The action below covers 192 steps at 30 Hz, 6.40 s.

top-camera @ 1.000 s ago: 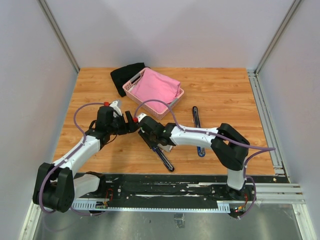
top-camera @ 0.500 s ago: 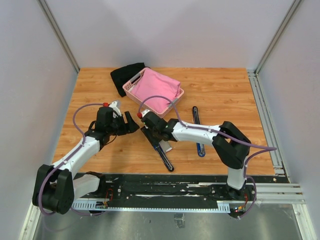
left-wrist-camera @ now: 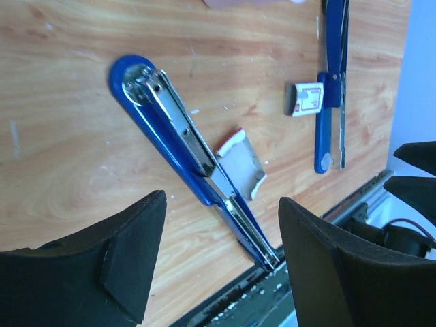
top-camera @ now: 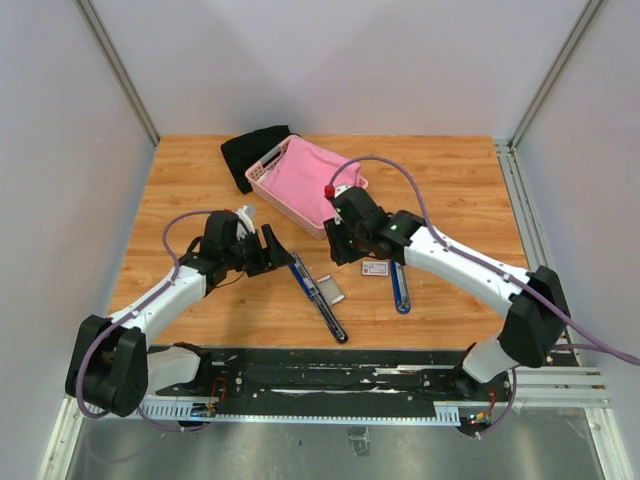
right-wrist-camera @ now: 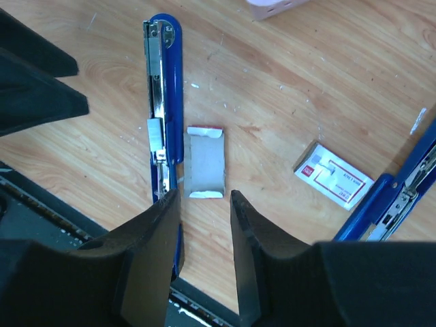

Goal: Load the staples into the stapler

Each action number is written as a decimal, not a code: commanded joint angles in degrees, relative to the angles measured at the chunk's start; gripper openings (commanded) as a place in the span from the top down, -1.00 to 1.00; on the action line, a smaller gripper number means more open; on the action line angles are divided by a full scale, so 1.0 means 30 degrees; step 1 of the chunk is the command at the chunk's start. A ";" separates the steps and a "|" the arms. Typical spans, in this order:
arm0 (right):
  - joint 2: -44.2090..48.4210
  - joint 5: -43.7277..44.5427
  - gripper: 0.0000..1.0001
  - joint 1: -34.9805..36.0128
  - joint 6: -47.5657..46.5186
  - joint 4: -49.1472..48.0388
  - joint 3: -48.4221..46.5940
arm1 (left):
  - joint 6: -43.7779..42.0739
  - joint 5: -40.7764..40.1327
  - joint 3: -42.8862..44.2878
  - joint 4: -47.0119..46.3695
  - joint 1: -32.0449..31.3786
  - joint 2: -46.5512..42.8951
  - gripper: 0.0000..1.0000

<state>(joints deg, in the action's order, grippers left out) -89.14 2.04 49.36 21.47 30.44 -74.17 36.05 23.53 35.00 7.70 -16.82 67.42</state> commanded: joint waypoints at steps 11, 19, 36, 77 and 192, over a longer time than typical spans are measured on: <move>0.1571 -0.2165 0.21 0.0538 0.2416 0.0314 0.3441 | -0.2258 -0.2145 0.4550 -0.0554 -0.0551 0.5786 -0.43; 0.2908 -0.0063 -0.18 0.1124 0.2173 0.2031 0.3806 | -0.3404 -0.0978 0.5269 -0.3108 -0.0563 0.8485 -0.43; 0.3678 0.0624 -0.47 0.1133 0.1979 0.2071 0.3597 | -0.4049 0.3007 0.3115 -0.5723 -0.0688 0.8909 -0.42; -0.5706 -0.3410 0.46 0.3547 -0.1716 -0.0642 -0.1658 | 0.1151 -0.1228 -0.2015 -0.1428 -0.0583 0.1053 -0.38; -0.7854 0.6513 0.23 0.8093 -0.3383 0.2958 -0.4278 | 0.2848 -0.3877 -0.2594 -0.0210 0.3660 -0.0106 -0.63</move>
<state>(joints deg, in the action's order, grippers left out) -110.43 17.65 71.85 12.69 37.85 -84.71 42.81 15.05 28.12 6.52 -9.15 70.50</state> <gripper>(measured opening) 0.382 0.809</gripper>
